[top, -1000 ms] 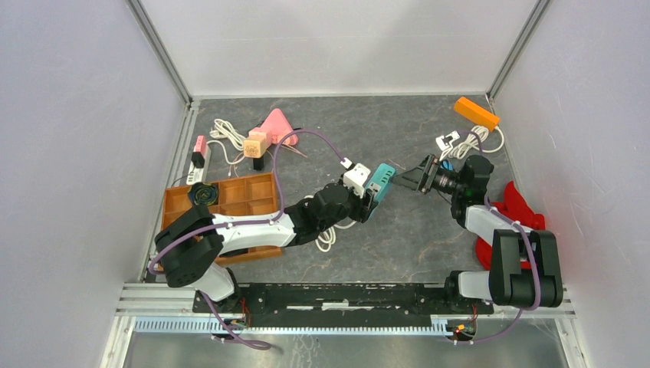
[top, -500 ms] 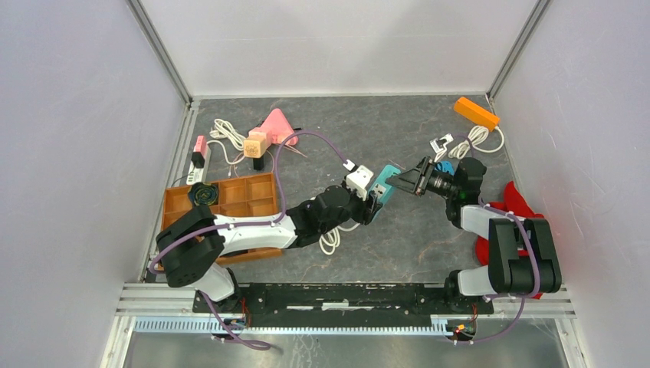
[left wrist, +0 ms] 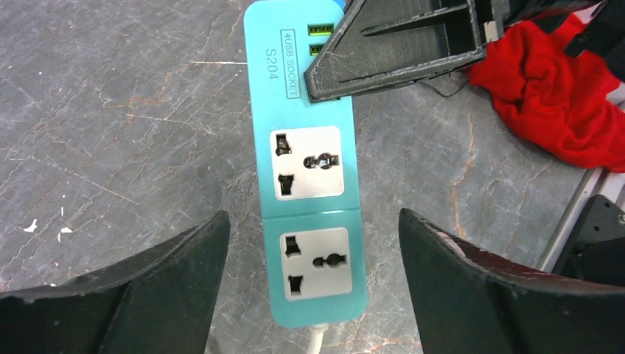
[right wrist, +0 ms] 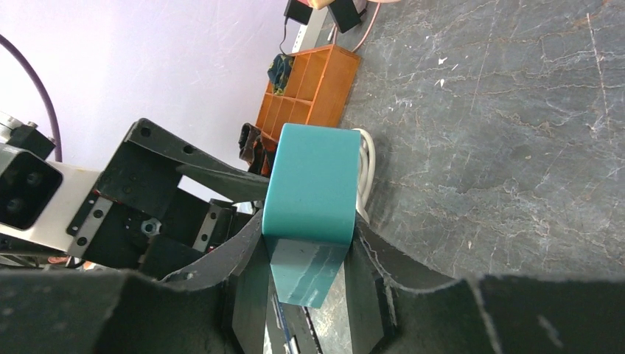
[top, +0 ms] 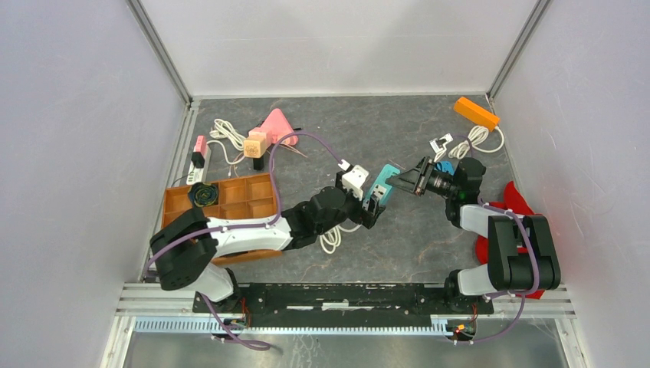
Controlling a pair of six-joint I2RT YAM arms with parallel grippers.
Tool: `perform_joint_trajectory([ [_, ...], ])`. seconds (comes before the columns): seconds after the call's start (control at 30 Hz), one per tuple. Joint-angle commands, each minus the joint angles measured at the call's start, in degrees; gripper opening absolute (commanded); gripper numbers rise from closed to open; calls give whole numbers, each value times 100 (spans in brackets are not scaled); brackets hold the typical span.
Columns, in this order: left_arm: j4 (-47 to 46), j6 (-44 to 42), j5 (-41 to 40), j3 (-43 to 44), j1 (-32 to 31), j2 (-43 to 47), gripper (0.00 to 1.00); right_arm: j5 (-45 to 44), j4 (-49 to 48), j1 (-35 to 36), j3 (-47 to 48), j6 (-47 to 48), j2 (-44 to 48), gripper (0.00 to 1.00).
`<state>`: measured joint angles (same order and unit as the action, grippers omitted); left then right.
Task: Pull the plug off the socket
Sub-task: Place the socket at the corner of the board.
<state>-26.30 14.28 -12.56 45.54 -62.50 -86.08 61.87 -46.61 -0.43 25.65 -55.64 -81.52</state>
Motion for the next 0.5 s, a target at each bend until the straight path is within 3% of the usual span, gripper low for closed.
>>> perform_joint_trajectory([
  [0.0, -367, 225, -147, -191, -33, 544, 94, 22, -269, 9, 75, 292, 128, 0],
  [0.13, -232, 233, -269, -373, -21, 951, 99, -6, 12, -25, 263, 723, 288, 0],
  [0.27, 8, 383, -840, -719, -13, 1557, 100, -476, 855, -20, 600, 1764, 591, 0],
  [0.47, 217, 527, -1259, -1462, -7, 2680, 100, -1126, 1664, -90, 1975, 2533, 325, 0],
])
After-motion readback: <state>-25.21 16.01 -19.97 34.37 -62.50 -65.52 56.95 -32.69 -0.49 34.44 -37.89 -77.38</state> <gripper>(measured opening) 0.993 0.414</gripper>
